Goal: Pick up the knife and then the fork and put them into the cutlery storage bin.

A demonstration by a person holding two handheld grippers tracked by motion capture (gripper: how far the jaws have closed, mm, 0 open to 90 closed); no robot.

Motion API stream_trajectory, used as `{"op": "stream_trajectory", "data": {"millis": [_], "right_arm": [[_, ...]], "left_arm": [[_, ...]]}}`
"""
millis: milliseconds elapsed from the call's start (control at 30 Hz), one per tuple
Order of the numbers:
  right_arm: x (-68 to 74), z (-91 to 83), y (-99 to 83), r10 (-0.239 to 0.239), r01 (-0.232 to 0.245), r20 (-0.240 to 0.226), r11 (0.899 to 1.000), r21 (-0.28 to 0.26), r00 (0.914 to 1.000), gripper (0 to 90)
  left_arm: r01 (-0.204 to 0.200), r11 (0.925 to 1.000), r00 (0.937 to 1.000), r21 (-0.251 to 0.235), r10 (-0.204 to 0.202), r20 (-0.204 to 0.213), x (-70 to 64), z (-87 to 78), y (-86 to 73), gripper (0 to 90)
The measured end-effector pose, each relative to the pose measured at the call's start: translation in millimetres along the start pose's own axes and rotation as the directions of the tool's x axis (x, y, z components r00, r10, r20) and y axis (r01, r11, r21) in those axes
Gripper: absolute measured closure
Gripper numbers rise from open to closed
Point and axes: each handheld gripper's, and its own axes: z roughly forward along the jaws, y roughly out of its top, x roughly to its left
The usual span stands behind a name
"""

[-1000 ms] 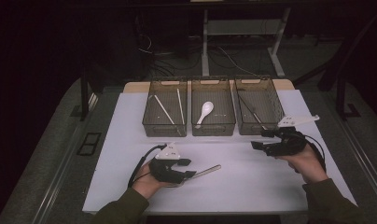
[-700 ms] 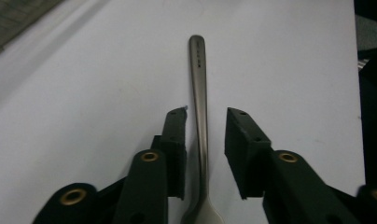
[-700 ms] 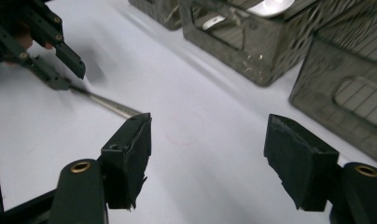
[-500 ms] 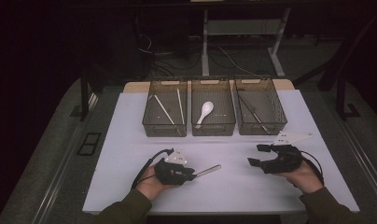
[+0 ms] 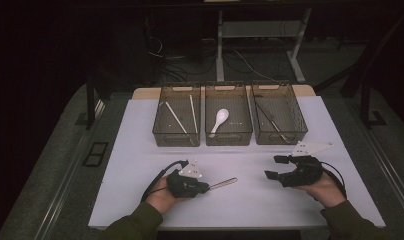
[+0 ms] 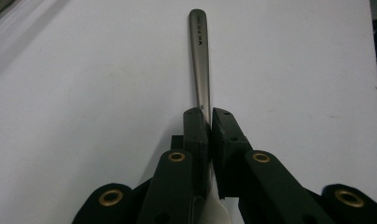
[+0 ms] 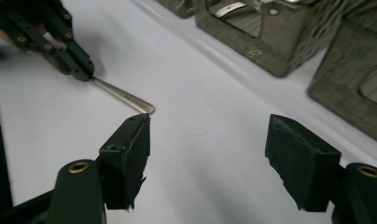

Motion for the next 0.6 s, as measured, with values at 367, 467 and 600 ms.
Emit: {"op": "stream_trajectory", "data": {"millis": [367, 467, 600], "right_arm": [[13.8, 10.3, 16.2, -0.113, 0.121, -0.133, 0.991, 0.056, 0.9847, 28.8], [18.9, 16.3, 24.1, -0.143, 0.155, -0.173, 0.986, 0.059, 0.9746, 31.7], [27.4, 24.8, 36.2, -0.181, 0.202, -0.235, 0.977, 0.069, 0.9550, 37.6]], "left_arm": [[-0.071, 0.9965, 0.9915, -0.043, 0.075, 0.106, 2.0, -19.3, 22.3, 84.8], [-0.093, 0.9948, 0.9874, -0.042, 0.098, 0.124, 3.0, -19.0, 30.7, 84.8], [-0.125, 0.9914, 0.9788, -0.039, 0.130, 0.159, 5.1, -15.6, 42.4, 84.8]]}}
